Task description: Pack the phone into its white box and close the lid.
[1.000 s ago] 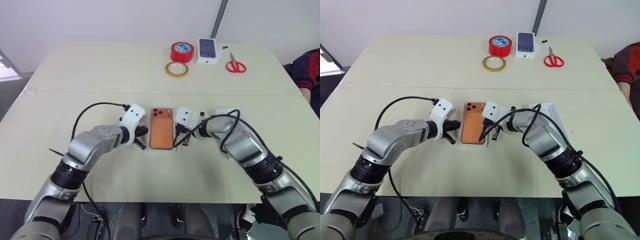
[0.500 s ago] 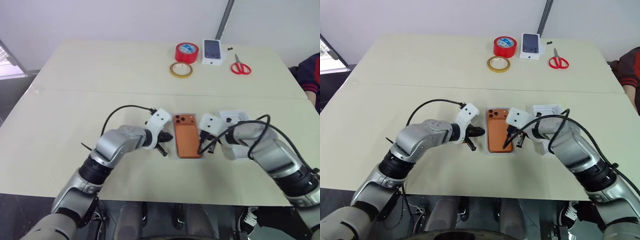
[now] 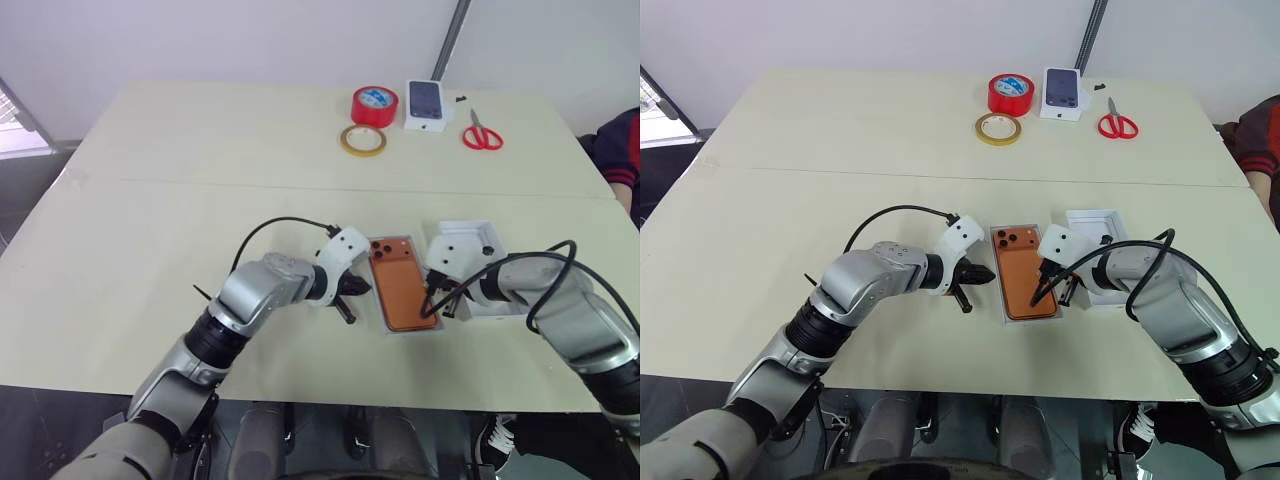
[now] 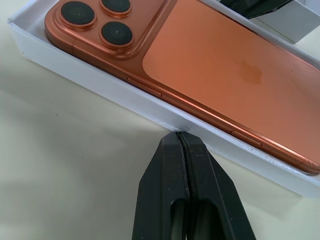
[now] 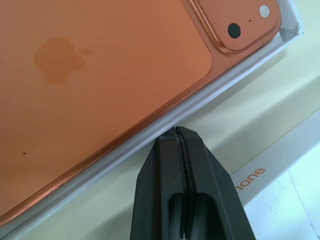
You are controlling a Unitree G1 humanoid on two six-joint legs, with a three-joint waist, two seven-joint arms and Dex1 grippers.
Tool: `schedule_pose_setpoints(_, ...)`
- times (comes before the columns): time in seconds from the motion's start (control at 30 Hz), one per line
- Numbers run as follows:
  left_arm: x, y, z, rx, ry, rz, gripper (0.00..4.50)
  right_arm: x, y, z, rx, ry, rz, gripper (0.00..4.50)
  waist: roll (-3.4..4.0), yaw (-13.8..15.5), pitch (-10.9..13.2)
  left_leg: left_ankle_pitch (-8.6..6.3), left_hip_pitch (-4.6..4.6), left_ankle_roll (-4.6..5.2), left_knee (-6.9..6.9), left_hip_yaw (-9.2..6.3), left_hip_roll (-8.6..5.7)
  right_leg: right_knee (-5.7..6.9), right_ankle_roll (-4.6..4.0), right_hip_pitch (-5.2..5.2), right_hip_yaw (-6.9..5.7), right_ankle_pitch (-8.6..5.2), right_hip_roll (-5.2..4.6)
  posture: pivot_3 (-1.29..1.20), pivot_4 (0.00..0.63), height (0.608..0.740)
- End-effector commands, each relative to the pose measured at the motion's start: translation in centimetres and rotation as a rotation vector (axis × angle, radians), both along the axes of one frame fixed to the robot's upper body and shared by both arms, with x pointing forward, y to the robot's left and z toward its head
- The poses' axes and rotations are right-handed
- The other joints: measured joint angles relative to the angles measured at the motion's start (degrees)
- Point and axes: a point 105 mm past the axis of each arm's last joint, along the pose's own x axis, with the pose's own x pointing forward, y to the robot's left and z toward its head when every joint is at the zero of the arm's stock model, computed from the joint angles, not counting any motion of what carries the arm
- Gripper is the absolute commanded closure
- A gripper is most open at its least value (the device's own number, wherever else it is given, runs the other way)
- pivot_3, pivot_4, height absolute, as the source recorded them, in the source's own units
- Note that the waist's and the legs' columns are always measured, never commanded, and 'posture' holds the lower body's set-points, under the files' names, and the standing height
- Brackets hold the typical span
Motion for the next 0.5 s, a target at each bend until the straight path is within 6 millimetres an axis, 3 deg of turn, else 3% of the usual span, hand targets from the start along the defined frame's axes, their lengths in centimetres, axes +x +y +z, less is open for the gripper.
schedule_pose_setpoints(0.03,-0.1,-1.2,1.5,-0.050,-0.041,-0.039,4.47,-0.1,0.2,1.4,0.000,-0.042,0.043,4.50,0.00,0.0,0.0,-0.01,-0.02,0.02,0.02,0.00,0.00,0.00,0.00,0.00,0.00,0.00,0.00,0.00,0.150,0.736)
schedule_pose_setpoints(0.17,0.9,-0.3,1.7,-0.051,-0.049,0.020,4.47,0.1,-1.4,2.9,-0.008,-0.061,0.016,4.50,0.00,0.0,0.0,-0.04,-0.12,0.07,0.11,0.01,0.00,0.00,0.00,-0.04,0.00,0.00,-0.01,0.00,0.150,0.736)
schedule_pose_setpoints(0.33,0.8,1.0,2.3,-0.066,-0.062,0.032,4.47,0.3,-2.9,5.3,0.114,-0.026,-0.078,4.50,0.01,-0.2,0.0,-0.04,-0.13,0.07,0.12,0.00,0.00,0.02,0.01,-0.05,0.00,0.01,0.00,0.00,0.150,0.736)
schedule_pose_setpoints(0.4,0.6,1.7,2.7,-0.084,-0.082,0.034,4.50,0.2,-3.1,5.8,0.190,0.014,-0.132,3.70,0.01,-0.3,0.0,-0.04,-0.13,0.07,0.12,0.01,0.01,0.06,0.00,-0.08,0.00,0.01,0.02,0.00,0.150,0.736)
schedule_pose_setpoints(0.5,0.5,2.9,3.9,-0.129,-0.203,0.028,4.50,0.6,-3.7,5.7,0.267,0.061,-0.262,2.16,0.03,-0.2,0.0,-0.04,-0.13,0.07,0.12,0.01,0.06,0.10,-0.01,-0.10,0.00,0.01,0.01,0.00,0.150,0.736)
